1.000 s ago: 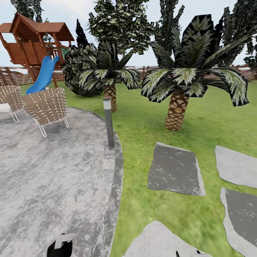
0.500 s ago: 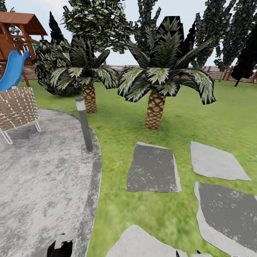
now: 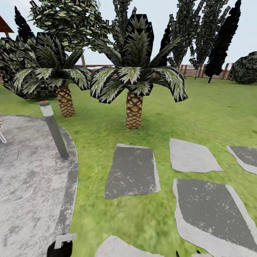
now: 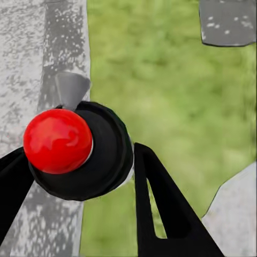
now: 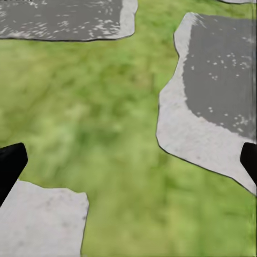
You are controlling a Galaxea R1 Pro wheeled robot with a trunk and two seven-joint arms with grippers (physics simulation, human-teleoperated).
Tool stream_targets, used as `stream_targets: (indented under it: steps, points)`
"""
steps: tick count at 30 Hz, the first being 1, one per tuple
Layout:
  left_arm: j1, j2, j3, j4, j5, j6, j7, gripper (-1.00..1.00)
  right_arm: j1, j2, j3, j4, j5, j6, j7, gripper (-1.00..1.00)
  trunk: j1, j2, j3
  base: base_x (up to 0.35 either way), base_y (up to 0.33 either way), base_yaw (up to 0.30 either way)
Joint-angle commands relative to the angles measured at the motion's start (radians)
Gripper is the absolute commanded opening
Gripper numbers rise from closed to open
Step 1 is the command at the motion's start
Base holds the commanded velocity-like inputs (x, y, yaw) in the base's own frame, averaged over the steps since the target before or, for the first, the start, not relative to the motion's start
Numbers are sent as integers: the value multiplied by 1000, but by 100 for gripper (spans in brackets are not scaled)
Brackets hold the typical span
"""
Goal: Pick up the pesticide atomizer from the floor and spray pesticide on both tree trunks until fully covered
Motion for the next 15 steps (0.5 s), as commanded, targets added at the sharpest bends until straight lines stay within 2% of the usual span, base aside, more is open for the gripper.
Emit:
stream_targets:
  steps: [1, 15]
  points:
    - [0, 0, 2, 0, -1, -3, 1, -100, -1, 0, -2, 1, 8, -3, 0, 100, 0, 0, -1, 188, -234, -290]
    - [0, 0, 2, 0, -1, -3, 1, -100, -1, 0, -2, 1, 8, -3, 0, 100, 0, 0, -1, 192, -233, -290]
